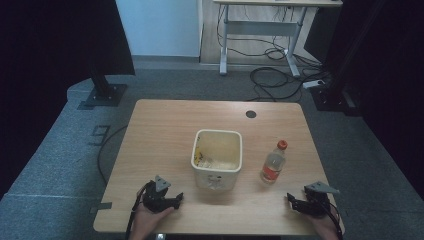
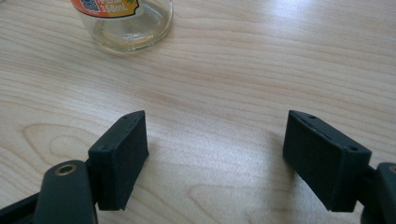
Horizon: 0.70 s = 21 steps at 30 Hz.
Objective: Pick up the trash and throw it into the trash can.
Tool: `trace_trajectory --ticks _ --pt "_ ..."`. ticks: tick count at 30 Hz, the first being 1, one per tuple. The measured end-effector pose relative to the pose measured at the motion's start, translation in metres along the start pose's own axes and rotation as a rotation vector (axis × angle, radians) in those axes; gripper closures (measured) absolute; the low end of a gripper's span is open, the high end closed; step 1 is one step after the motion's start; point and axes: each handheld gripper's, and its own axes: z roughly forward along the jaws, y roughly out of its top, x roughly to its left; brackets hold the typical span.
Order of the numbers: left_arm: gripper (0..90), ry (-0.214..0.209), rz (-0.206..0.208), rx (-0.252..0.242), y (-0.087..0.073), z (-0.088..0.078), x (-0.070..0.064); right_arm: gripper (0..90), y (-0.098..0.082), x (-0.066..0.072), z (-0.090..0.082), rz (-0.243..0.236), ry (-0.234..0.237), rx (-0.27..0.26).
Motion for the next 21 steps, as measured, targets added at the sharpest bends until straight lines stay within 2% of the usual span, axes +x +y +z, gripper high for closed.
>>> trace_trajectory --ticks 8,12,21 --pt "14.7 -0.002 0.003 0.004 0.003 0.003 0.000 22.2 -0.003 -0.001 -0.003 0.009 0.012 -0.008" --pt "14.7 -0.003 0.002 0.005 0.006 0.006 0.000 22.5 -0.008 -0.004 -0.011 0.015 0.034 -0.040" --pt "15.3 -0.005 0.004 0.003 0.004 0.004 -0.001 22.8 -0.005 -0.007 -0.008 0.017 0.044 -0.072"
